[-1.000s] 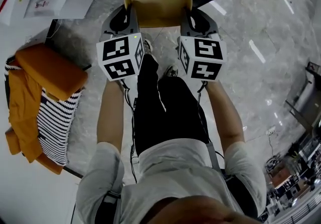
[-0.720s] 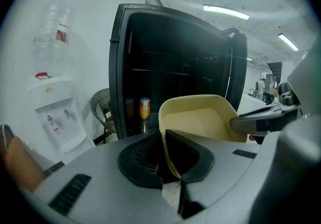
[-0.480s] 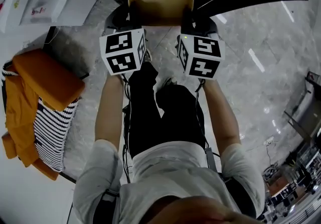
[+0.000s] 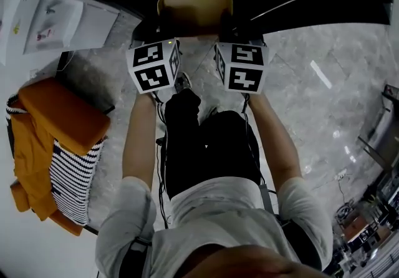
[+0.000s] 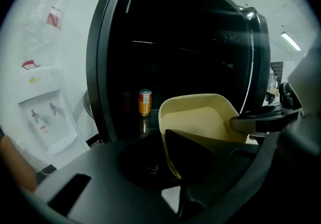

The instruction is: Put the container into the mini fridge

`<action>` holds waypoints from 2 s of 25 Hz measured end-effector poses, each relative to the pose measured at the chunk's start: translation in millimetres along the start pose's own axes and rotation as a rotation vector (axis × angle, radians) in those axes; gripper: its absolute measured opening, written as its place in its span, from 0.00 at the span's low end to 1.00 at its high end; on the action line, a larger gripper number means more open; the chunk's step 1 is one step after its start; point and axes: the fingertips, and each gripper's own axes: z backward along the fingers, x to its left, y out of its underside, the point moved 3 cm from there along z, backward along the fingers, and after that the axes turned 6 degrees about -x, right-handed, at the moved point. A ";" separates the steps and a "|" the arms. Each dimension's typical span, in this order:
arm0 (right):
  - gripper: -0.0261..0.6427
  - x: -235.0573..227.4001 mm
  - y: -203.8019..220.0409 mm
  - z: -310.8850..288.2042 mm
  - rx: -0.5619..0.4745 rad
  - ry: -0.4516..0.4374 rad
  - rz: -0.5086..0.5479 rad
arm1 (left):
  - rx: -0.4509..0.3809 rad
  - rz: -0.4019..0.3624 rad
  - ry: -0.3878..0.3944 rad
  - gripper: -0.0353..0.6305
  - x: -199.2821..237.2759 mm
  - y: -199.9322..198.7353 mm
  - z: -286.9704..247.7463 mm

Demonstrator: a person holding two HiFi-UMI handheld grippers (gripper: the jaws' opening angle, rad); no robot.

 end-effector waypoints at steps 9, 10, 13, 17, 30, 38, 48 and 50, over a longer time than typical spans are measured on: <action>0.13 -3.5 2.6 -40.2 -0.004 0.024 -0.001 | 0.017 -0.007 -0.002 0.11 15.3 6.6 -39.0; 0.12 -4.0 1.4 -42.1 -0.003 0.025 -0.005 | 0.015 -0.010 0.002 0.11 15.6 6.1 -41.7; 0.12 -7.7 -1.6 -46.8 0.000 0.031 -0.005 | -0.001 -0.020 0.015 0.11 14.7 3.1 -47.9; 0.13 -13.2 1.2 -54.8 0.005 0.036 -0.008 | 0.001 -0.029 0.018 0.11 13.8 4.3 -56.1; 0.12 -31.5 2.2 -84.2 0.031 0.072 -0.021 | 0.007 -0.069 -0.006 0.11 17.7 -3.8 -84.1; 0.13 -36.4 7.4 -98.5 0.067 0.096 0.013 | 0.038 -0.045 -0.009 0.11 17.0 -1.2 -97.0; 0.13 -44.3 11.6 -120.4 0.076 0.080 0.007 | 0.095 -0.081 0.022 0.11 10.5 25.9 -127.5; 0.13 -47.1 15.5 -124.0 0.090 0.091 -0.001 | 0.112 -0.081 0.022 0.11 10.2 28.0 -130.5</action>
